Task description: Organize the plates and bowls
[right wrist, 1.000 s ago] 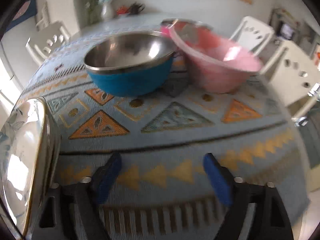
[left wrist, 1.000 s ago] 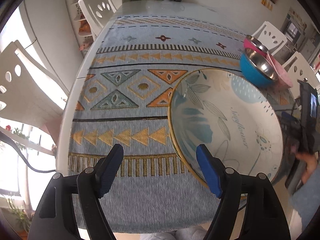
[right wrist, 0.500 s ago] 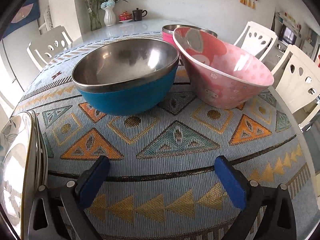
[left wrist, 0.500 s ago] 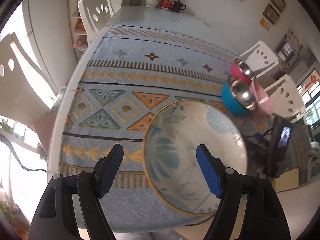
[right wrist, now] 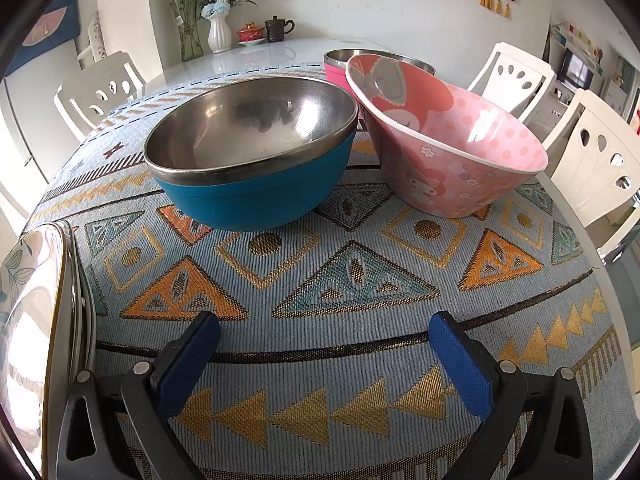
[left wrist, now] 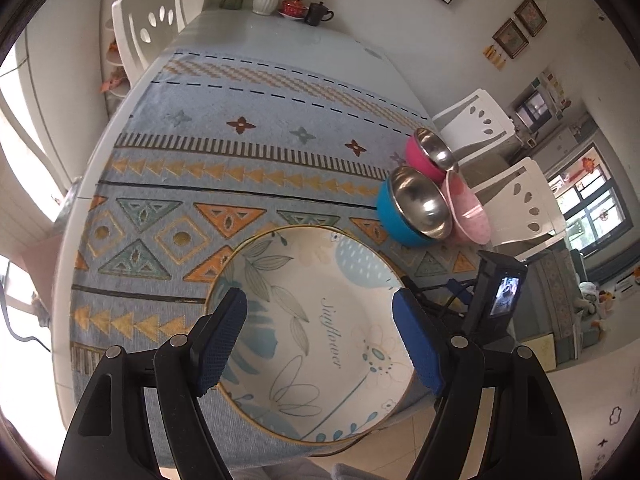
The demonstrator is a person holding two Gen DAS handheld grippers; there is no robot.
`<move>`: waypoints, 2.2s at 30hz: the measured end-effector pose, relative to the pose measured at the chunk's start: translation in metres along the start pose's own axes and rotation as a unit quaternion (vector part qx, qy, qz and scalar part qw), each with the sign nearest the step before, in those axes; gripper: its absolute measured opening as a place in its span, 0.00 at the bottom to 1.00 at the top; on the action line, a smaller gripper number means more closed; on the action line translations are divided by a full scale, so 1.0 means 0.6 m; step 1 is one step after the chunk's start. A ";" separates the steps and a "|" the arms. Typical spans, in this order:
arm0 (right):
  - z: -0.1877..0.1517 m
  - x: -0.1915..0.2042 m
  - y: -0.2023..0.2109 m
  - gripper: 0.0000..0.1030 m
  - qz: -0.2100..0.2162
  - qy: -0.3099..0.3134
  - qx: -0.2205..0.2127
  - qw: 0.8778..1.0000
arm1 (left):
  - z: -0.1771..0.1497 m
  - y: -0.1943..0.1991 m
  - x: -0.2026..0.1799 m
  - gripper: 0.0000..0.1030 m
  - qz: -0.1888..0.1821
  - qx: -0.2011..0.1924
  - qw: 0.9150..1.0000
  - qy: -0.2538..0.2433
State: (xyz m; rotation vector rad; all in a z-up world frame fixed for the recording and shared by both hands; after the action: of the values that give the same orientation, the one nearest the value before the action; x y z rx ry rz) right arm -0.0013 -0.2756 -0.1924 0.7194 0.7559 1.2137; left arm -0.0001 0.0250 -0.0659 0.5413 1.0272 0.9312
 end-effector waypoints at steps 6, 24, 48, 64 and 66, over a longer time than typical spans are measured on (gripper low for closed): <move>0.000 0.000 0.000 1.00 0.000 0.000 0.000 1.000 | 0.004 -0.009 0.003 0.72 -0.001 0.005 1.000 -0.003; 0.000 0.000 0.000 1.00 0.001 0.000 0.000 1.000 | 0.001 0.000 0.016 0.72 0.010 0.004 1.000 -0.015; 0.000 0.001 -0.001 1.00 0.002 0.000 0.001 1.000 | -0.027 0.010 0.064 0.72 0.063 -0.002 0.998 -0.006; 0.004 -0.003 -0.001 1.00 0.005 0.001 0.001 1.000 | 0.010 -0.085 -0.067 0.72 0.113 -0.040 0.991 0.053; 0.002 -0.005 0.003 1.00 0.004 0.002 0.000 1.000 | -0.001 -0.090 -0.082 0.72 0.114 -0.029 0.992 0.047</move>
State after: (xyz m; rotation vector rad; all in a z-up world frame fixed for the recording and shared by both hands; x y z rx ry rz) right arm -0.0018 -0.2782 -0.1900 0.7222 0.7568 1.2228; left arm 0.0108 -0.0453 -0.0833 0.5779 1.0341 1.1953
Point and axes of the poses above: each gripper's, at about its wrist camera, not at the fingertips, and y roughly against the way its jaws point, x to its left, z to its top, the point moved 4 cm from there along -y, roughly the way its jaws point, and after that the axes turned 6 degrees about -z, right-handed, at the moved point
